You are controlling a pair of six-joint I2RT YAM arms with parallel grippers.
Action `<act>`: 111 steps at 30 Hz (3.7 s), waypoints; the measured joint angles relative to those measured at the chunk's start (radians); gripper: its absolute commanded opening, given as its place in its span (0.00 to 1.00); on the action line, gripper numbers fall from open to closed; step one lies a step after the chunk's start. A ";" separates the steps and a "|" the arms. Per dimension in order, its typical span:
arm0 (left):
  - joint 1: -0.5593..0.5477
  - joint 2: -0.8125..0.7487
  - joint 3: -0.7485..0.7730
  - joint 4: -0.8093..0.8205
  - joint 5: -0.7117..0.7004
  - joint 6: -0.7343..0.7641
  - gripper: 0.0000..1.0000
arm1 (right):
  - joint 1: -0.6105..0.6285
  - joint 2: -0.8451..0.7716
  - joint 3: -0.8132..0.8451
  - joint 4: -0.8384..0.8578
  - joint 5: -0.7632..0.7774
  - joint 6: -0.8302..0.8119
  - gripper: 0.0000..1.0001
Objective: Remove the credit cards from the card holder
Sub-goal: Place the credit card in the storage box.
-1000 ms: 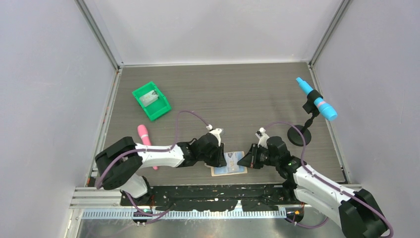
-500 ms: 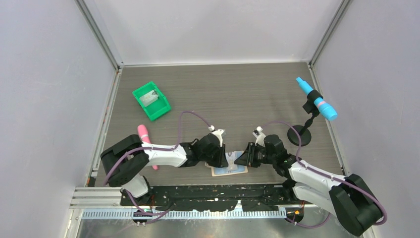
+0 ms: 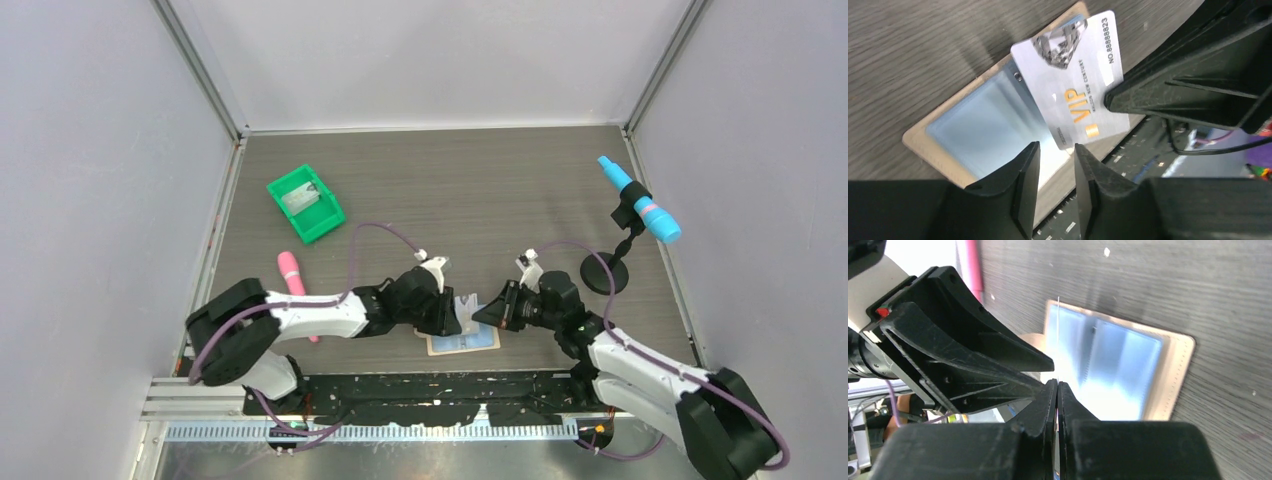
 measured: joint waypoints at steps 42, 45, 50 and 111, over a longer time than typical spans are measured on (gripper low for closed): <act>0.070 -0.384 -0.254 0.357 0.132 -0.273 0.00 | -0.007 -0.434 -0.002 -0.041 -0.080 0.052 0.60; 0.074 -0.439 -0.270 0.311 0.142 -0.241 0.00 | -0.007 -0.425 0.060 -0.114 -0.109 -0.031 0.69; 0.077 -0.584 -0.274 0.197 0.185 -0.150 0.00 | -0.008 -0.388 0.198 -0.253 -0.154 -0.174 0.76; 0.321 -0.703 -0.280 0.034 0.335 -0.031 0.77 | -0.004 -0.004 0.051 0.420 -0.191 0.195 0.05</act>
